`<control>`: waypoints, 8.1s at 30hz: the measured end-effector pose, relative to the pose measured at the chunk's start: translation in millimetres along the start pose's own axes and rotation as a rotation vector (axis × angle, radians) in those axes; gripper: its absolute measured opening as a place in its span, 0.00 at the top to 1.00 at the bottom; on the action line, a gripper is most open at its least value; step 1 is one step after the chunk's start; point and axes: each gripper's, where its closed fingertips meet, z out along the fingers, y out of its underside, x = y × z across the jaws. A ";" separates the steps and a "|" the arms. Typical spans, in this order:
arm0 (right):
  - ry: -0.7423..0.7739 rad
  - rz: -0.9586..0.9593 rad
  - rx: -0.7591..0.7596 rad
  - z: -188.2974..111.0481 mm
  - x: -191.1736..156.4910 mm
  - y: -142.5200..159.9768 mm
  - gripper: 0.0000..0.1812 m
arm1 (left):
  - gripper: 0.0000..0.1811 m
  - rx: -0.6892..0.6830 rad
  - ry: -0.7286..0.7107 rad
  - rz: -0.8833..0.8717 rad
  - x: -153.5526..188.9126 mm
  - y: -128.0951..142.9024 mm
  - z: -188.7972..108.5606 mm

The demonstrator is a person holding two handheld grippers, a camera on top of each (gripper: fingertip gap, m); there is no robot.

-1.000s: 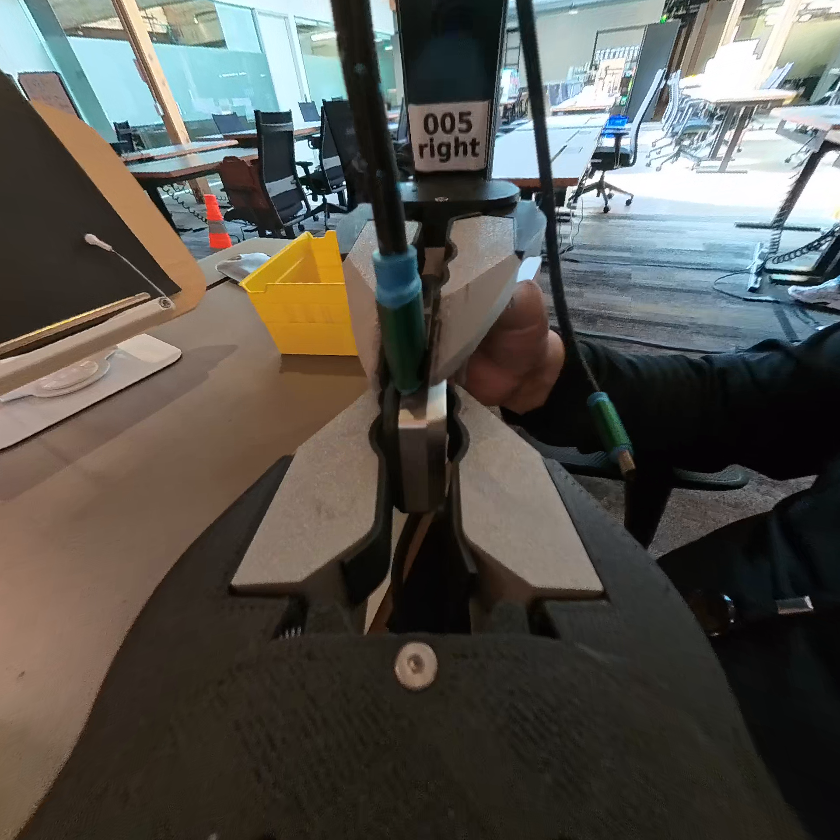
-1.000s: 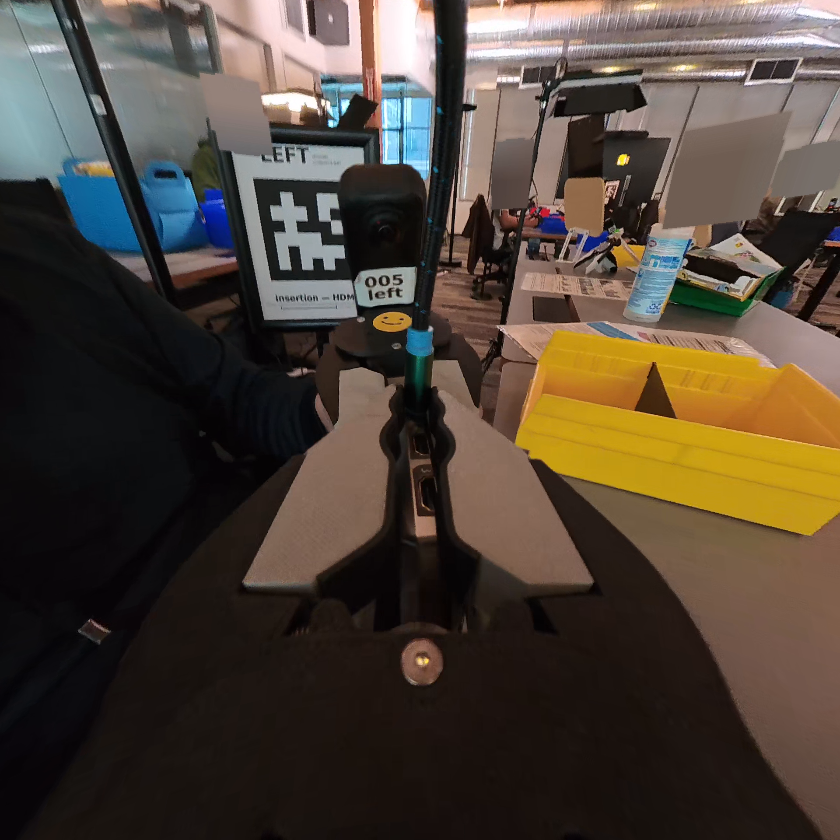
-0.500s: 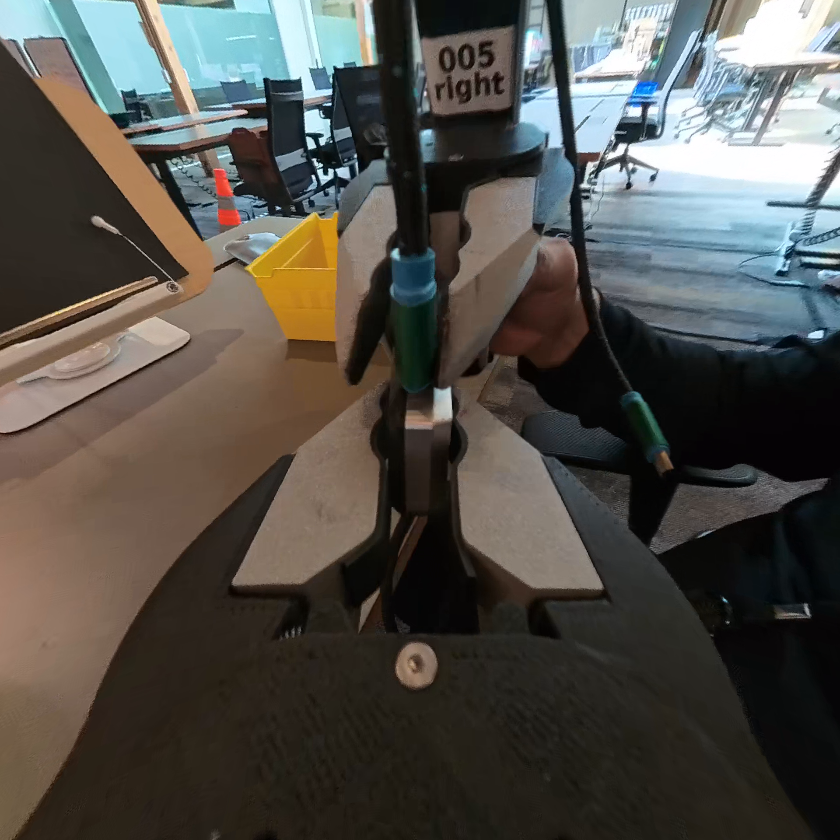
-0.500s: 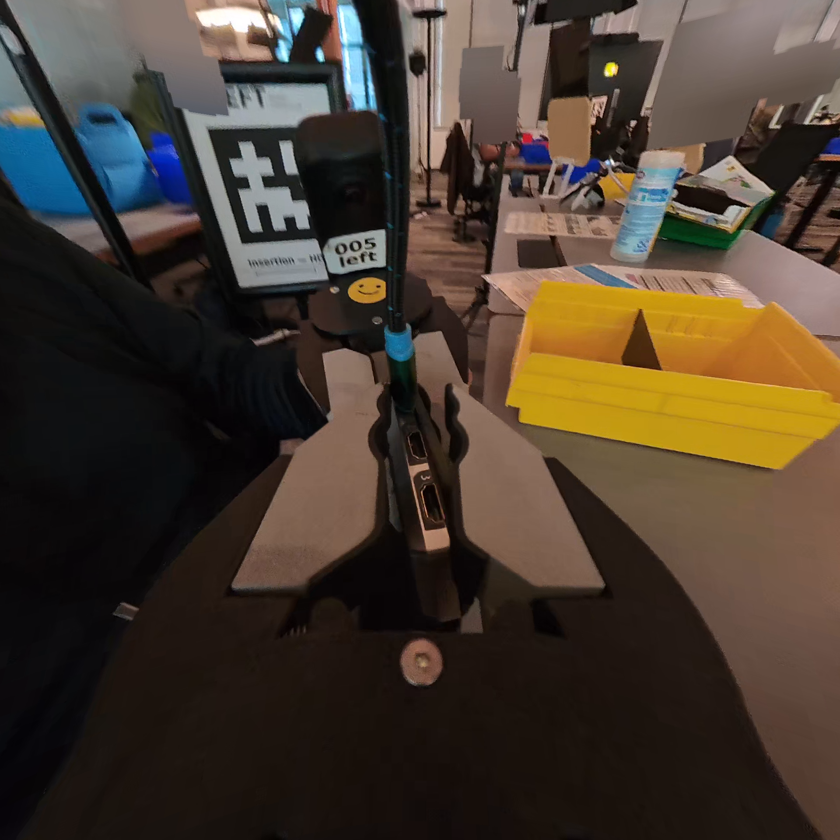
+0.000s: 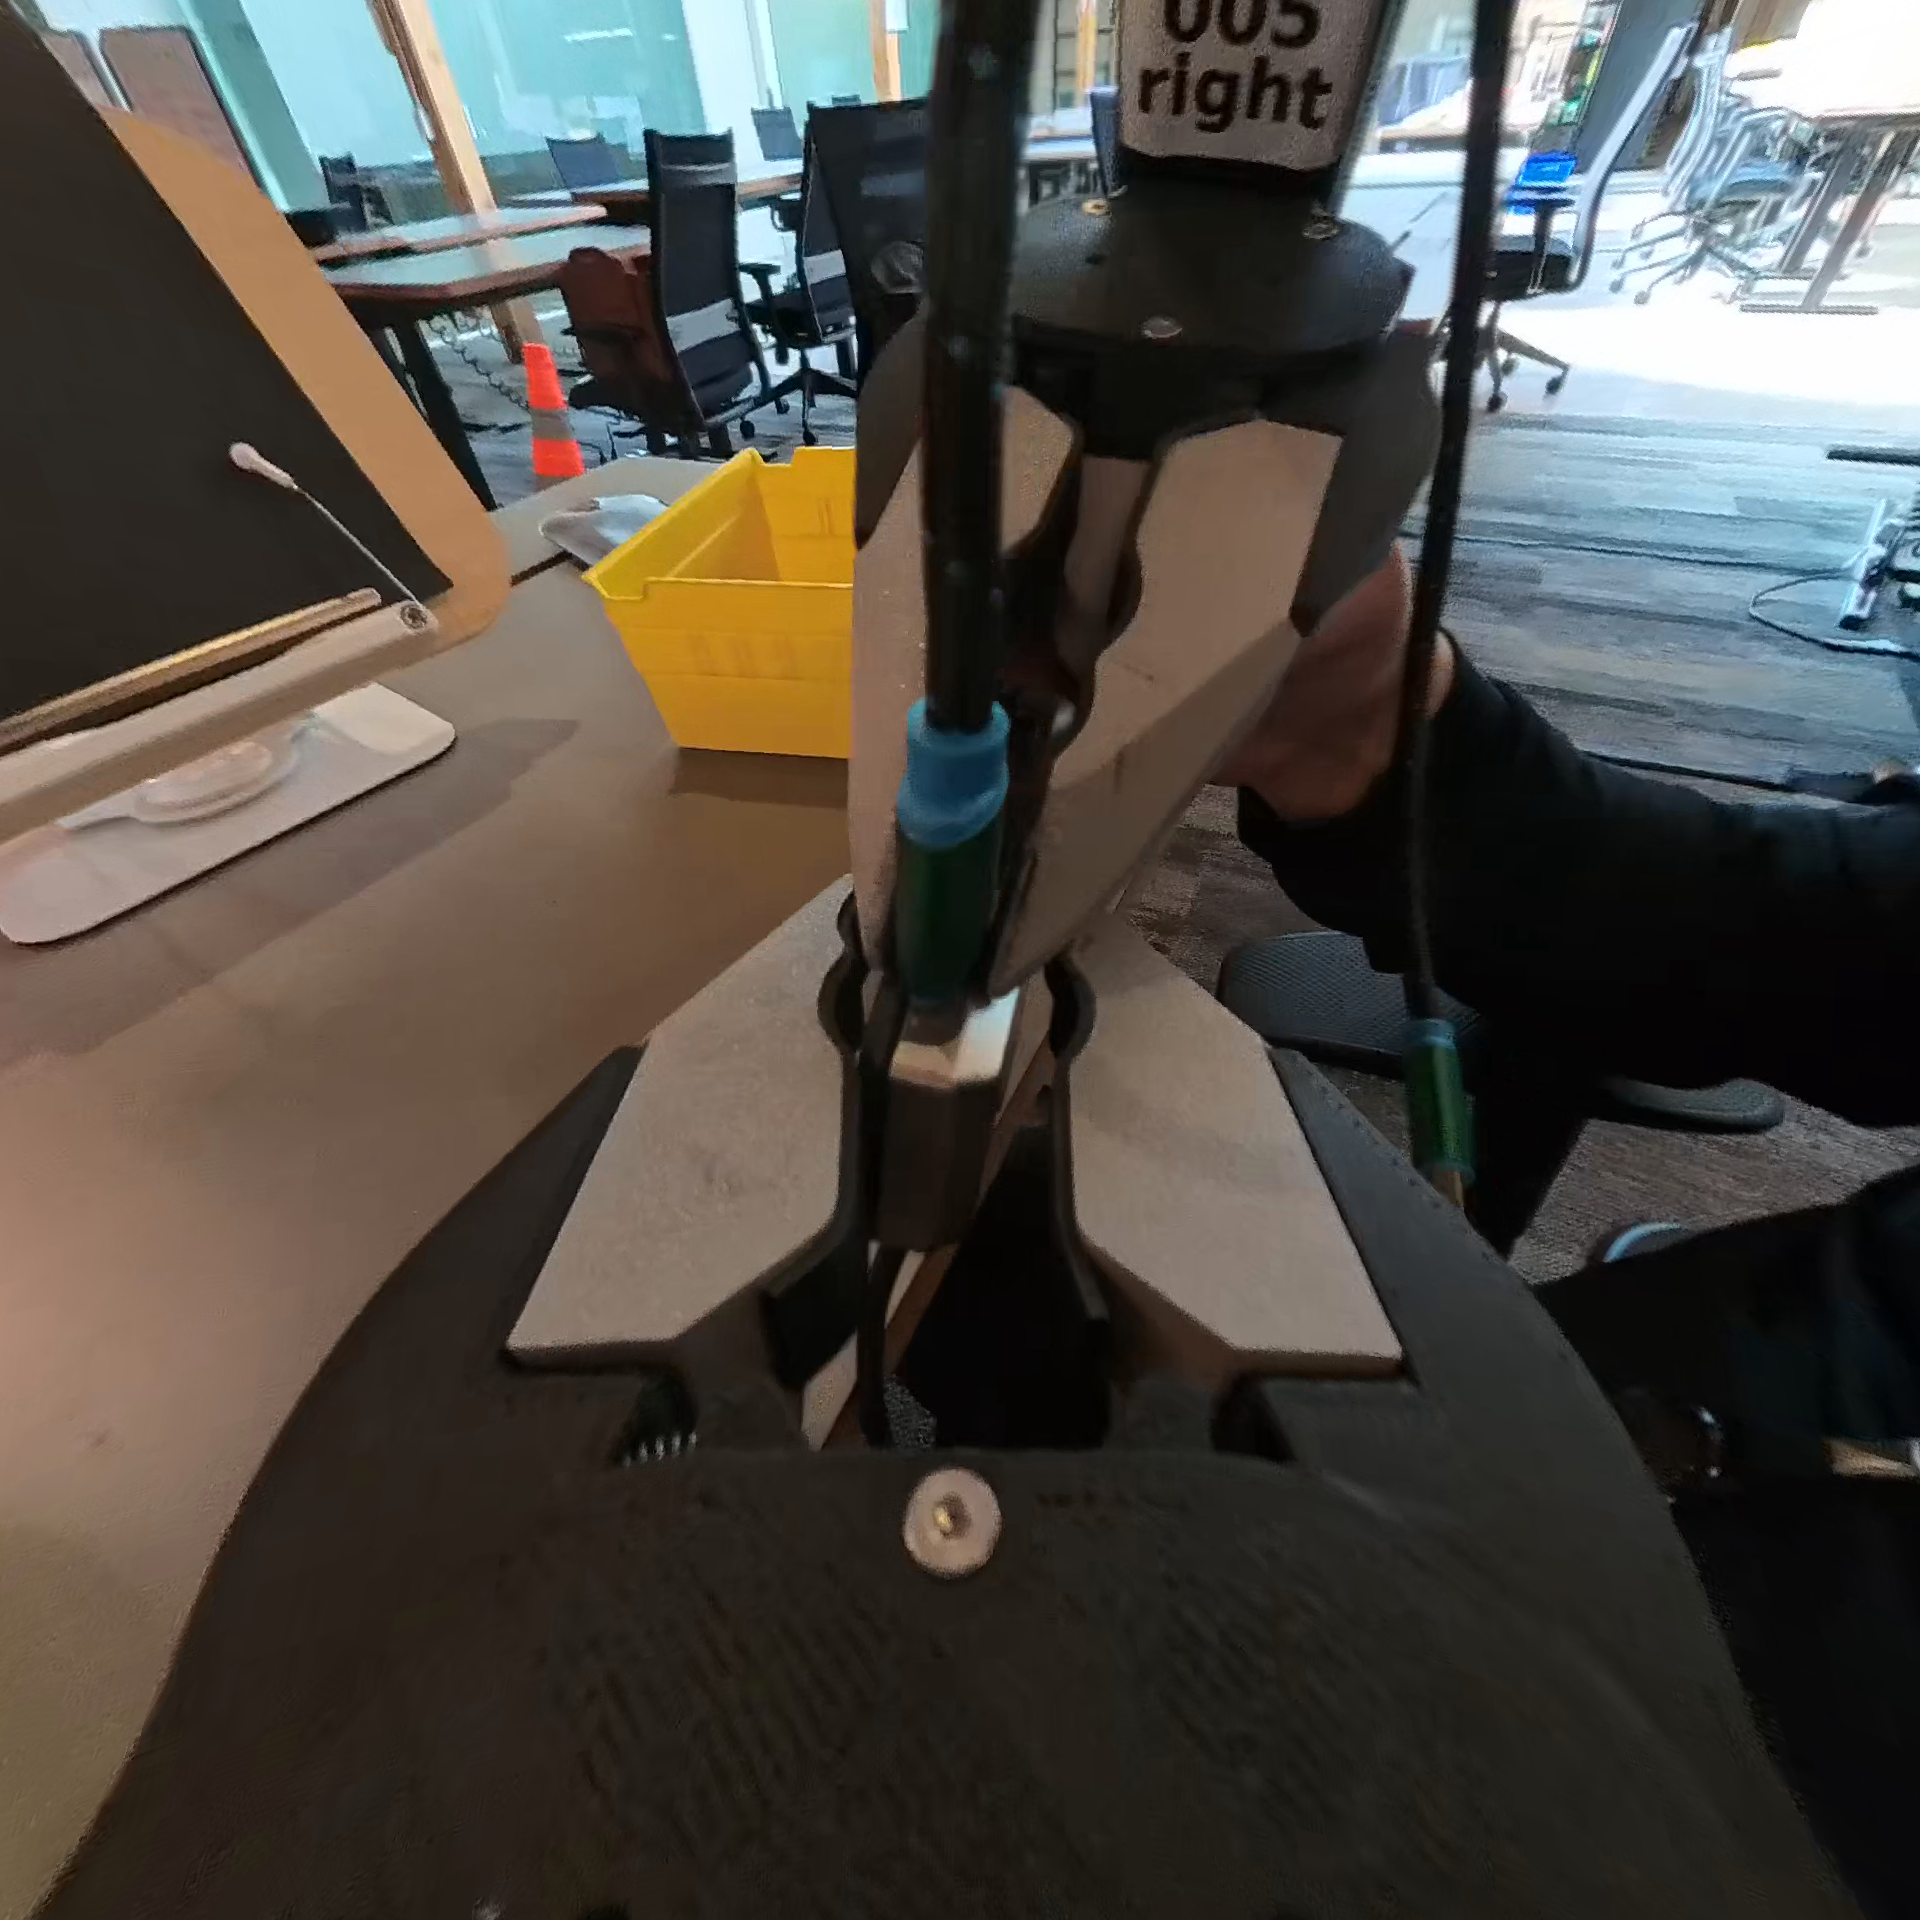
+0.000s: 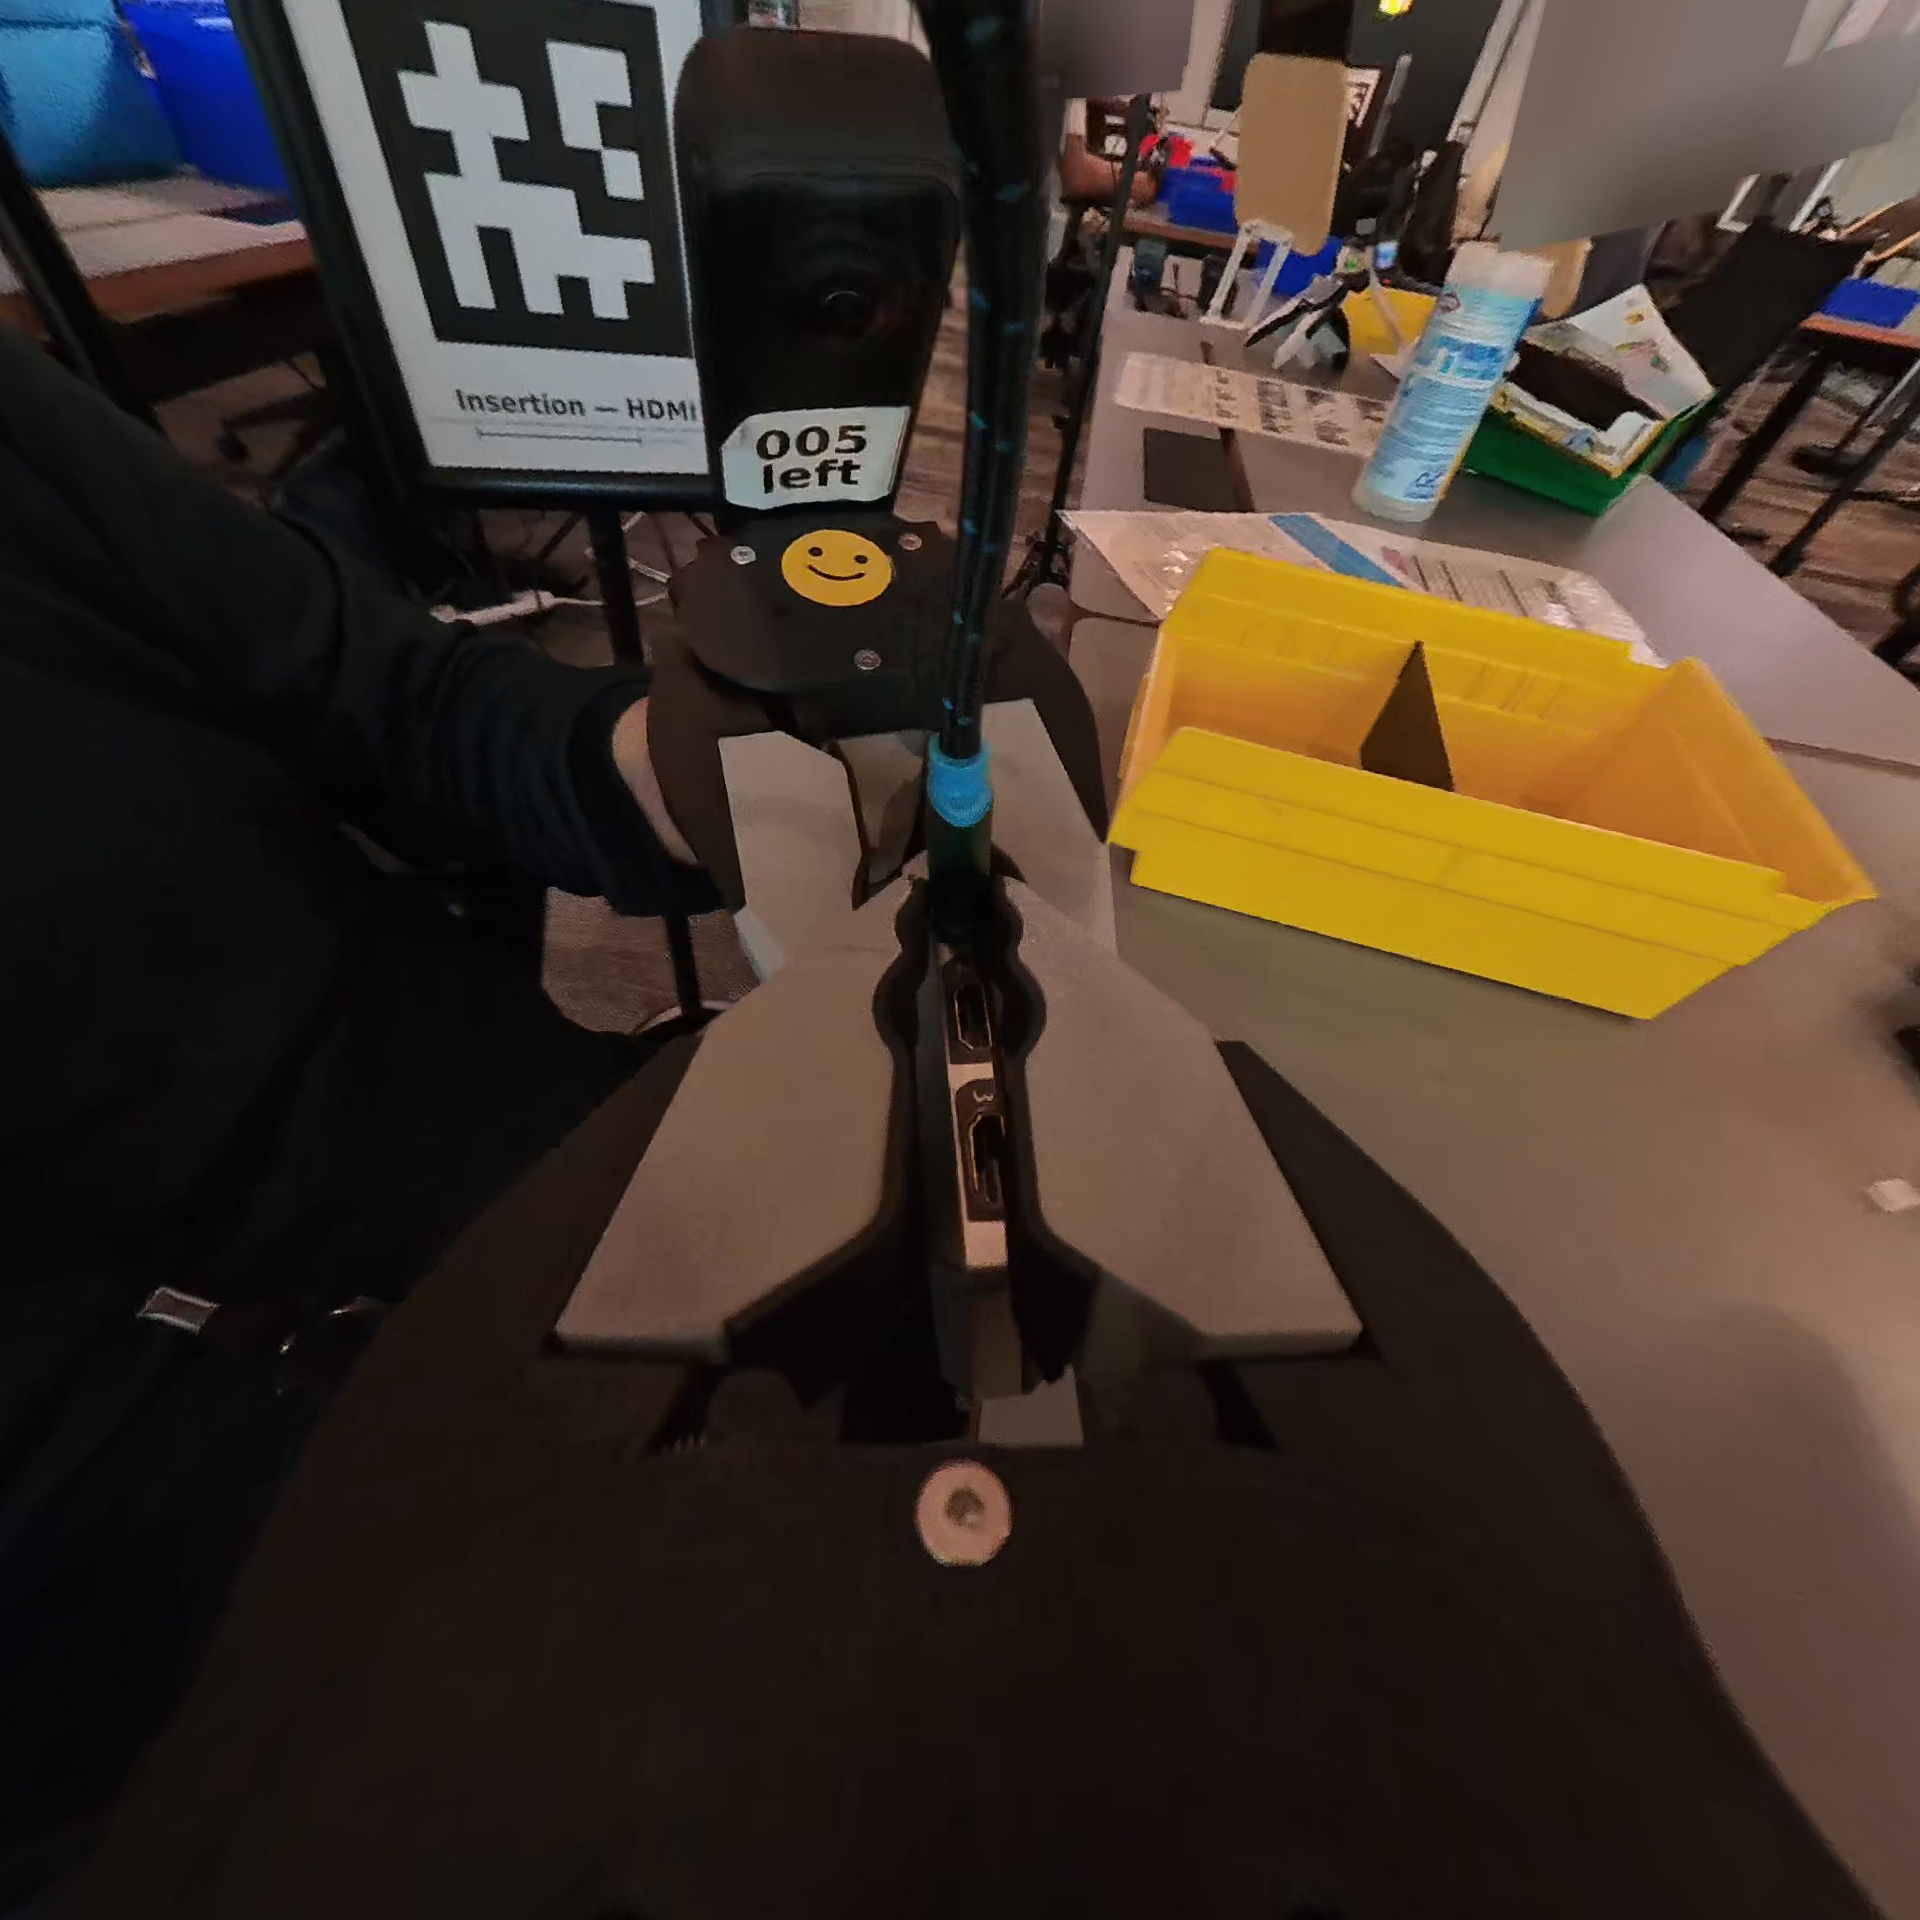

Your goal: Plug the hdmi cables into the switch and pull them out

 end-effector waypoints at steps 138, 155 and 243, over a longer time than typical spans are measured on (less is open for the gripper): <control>1.183 -0.099 -0.825 -303.4 178.4 -68.6 0.95 | 0.89 0.315 -0.235 0.180 -40.8 -96.5 -173.4; 0.761 0.476 -1.865 -436.0 95.8 238.0 0.90 | 0.89 0.349 -0.254 0.201 -38.4 -103.6 -188.5; 1.431 -0.123 -0.118 -415.0 219.4 -349.5 0.90 | 1.00 0.559 -0.200 -0.154 -85.1 -99.5 -240.4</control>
